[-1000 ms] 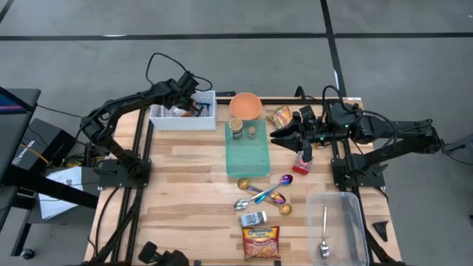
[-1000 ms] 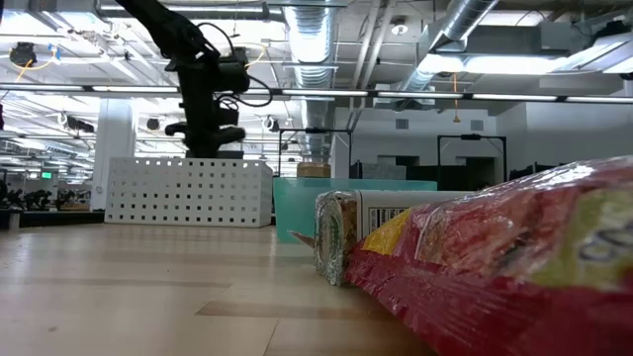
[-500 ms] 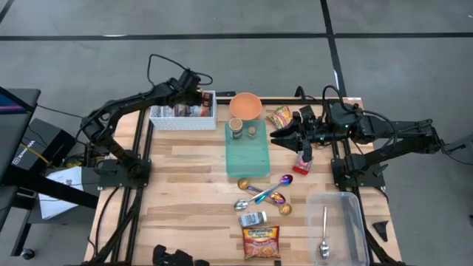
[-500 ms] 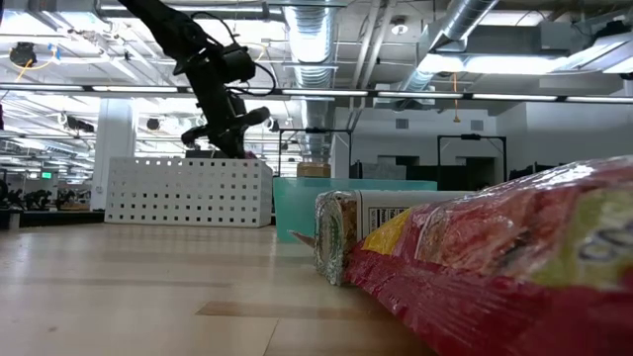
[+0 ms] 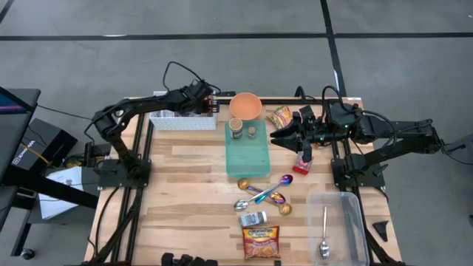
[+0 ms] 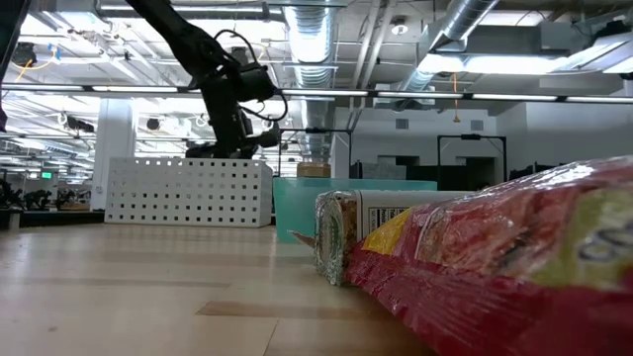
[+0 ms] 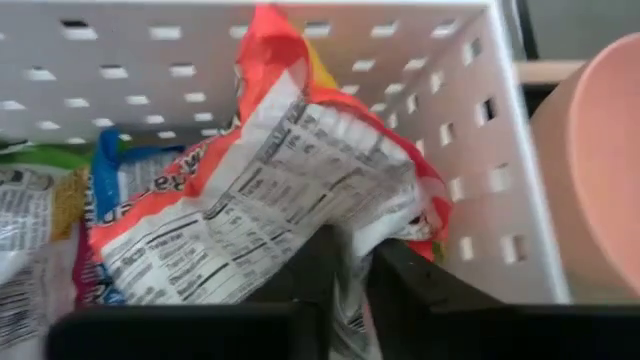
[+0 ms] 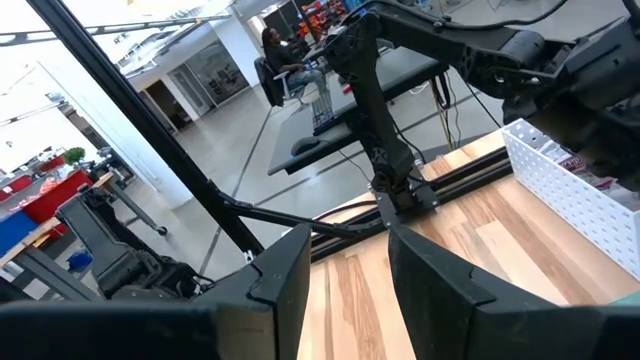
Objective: Pick & Place Food Item
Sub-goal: Put the orange noodles pack into the white bin
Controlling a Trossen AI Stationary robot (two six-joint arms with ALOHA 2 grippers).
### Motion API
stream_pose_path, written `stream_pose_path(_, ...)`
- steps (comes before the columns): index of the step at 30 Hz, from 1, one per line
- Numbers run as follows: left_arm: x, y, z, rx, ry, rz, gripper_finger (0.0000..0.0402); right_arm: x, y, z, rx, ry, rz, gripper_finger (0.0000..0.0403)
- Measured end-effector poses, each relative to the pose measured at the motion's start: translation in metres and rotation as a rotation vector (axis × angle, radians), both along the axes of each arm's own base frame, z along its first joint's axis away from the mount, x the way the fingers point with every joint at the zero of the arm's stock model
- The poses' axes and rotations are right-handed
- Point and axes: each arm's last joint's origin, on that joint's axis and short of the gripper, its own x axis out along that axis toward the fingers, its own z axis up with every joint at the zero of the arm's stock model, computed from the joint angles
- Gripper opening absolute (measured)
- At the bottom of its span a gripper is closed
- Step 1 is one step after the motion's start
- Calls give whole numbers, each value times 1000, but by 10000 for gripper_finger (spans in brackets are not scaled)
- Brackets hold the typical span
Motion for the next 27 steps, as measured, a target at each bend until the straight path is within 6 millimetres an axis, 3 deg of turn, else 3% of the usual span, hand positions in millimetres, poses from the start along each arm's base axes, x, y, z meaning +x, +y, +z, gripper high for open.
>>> stream_pose_path(8,0,-1,19,76,-92,47,137,0,0,0,7,0,2,134)
stream_pose_path(16,-12,-8,52,181,-149,85,171,0,0,0,-7,0,6,134)
stream_pose_path(22,-11,-7,50,207,-117,85,133,0,0,0,-23,-2,8,134)
stream_pose_path(27,-4,-2,36,196,-90,86,46,0,0,0,-24,-2,8,134)
